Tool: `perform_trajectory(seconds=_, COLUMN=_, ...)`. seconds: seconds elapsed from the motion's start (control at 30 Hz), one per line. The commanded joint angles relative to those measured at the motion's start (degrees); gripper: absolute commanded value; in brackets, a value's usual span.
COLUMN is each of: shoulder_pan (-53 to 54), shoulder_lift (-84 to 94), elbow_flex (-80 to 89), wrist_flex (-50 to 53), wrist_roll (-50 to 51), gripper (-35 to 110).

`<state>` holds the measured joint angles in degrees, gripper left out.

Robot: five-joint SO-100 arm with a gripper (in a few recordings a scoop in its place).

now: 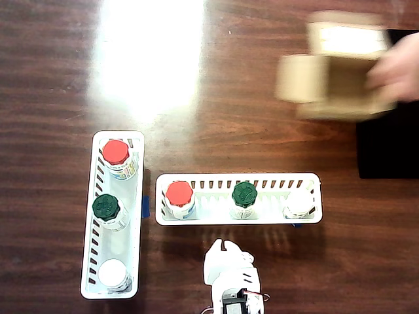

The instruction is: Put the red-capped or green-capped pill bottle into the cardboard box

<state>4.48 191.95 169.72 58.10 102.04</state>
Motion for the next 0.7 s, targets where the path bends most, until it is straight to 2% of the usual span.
perform_trajectory(seconds=0.0, shoulder_pan=3.1, shoulder_lift=5.0, elbow_flex=-0.2, wrist_flex=-0.3, wrist_roll=0.0, gripper=0)
perform_trajectory(seconds=0.37, shoulder_pan=6.0, shoulder_lift=5.0, elbow_flex=-0.2, wrist_flex=-4.3, wrist_roll=-1.1, gripper=0)
perform_trajectory(seconds=0.67, shoulder_pan=4.3, shoulder_lift=4.9, elbow_flex=-3.9, wrist_flex=-3.0, wrist_roll=0.5, gripper=2)
